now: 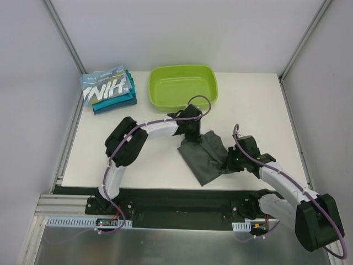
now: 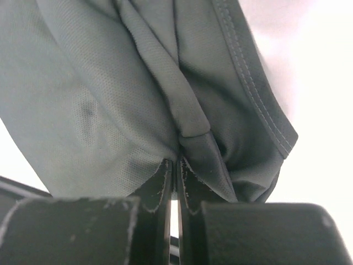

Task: Fold and stack the t-shirts
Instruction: Fold the long partially folded tshirt into a neat square

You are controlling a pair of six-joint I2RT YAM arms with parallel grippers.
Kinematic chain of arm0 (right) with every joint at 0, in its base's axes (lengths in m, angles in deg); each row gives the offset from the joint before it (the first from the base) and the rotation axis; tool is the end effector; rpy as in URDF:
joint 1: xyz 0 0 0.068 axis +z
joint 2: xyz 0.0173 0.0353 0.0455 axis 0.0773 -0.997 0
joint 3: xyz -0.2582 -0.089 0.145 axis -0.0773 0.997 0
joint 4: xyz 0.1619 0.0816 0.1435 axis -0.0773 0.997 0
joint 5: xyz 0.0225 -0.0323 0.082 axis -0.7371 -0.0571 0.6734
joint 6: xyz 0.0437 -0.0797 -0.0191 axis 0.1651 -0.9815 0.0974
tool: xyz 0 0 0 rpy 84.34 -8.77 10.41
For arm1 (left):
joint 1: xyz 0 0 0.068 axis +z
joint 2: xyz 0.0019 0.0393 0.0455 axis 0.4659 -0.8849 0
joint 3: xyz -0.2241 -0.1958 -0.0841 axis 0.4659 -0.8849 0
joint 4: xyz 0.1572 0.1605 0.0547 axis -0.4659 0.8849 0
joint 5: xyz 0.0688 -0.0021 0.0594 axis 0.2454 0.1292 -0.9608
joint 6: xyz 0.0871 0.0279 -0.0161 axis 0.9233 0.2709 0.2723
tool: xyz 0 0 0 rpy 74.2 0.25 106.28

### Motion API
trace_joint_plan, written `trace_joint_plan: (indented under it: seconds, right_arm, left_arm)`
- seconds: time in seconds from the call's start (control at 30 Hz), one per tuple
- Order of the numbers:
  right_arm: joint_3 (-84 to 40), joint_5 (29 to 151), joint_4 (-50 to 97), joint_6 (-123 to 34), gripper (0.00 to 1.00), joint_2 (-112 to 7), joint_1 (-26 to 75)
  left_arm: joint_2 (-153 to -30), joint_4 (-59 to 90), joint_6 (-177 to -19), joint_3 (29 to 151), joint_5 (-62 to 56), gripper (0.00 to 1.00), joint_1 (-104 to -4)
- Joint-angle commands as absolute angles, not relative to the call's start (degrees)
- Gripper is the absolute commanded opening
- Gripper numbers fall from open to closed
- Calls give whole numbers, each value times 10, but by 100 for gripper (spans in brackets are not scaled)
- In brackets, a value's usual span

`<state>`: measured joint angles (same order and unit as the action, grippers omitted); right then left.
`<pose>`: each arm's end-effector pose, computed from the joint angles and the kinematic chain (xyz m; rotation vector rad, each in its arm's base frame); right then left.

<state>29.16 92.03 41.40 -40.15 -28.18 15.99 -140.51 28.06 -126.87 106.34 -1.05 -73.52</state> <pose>0.1498 0.0707 0.1806 -0.2738 2.4826 0.4425 0.3427 -0.3726 0.1749 0.2117 2.5522 -0.8658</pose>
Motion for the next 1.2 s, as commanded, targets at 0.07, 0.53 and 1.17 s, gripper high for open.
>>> trace_joint_plan:
  seconds: [0.07,0.53,1.17]
  right_arm:
    - [301,968,413,-358,1,-243,262]
    - [245,974,449,-336,0,-118,319]
    - [219,701,470,-403,16,-192,188]
  left_arm:
    - [-1240,342,-1276,859,-81,0,-739]
    - [-1003,341,-1268,777,-123,0,-748]
    - [-1260,327,-1195,1025,-143,19,-745]
